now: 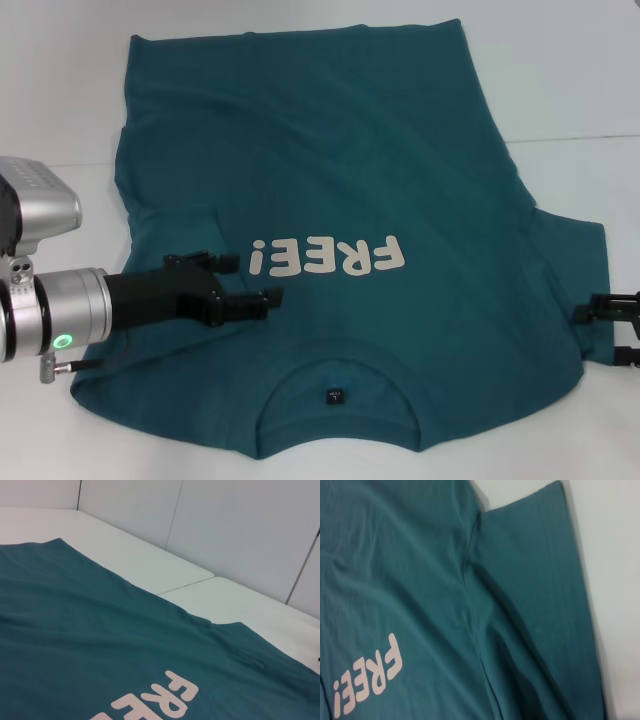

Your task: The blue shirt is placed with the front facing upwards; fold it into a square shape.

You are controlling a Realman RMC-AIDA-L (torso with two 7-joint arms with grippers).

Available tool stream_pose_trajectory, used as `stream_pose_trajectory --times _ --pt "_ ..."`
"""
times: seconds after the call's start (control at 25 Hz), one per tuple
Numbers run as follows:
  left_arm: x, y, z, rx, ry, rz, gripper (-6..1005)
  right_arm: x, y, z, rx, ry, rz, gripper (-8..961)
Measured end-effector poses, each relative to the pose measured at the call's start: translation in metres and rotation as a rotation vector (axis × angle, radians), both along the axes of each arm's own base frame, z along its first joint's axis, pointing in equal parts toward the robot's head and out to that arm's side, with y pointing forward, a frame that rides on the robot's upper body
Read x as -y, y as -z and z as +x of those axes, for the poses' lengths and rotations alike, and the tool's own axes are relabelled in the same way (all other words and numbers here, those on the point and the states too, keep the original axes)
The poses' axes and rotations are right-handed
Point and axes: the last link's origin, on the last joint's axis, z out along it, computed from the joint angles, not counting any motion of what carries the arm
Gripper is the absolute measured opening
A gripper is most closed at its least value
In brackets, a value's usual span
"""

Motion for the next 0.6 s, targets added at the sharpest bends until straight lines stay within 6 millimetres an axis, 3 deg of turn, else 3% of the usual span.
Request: stream_pose_trajectory --times 0.2,0.6 --pt "0.0001 0.0 -0.0002 0.0 -0.001 0.0 904 -0.0021 0.0009 -0.0015 -0.019 0.0 0.02 897" --pt "-0.0004 0.0 -0.001 -0.003 -0.004 0.004 904 -0.0009 0.009 0.0027 -0.025 0.01 0.002 604"
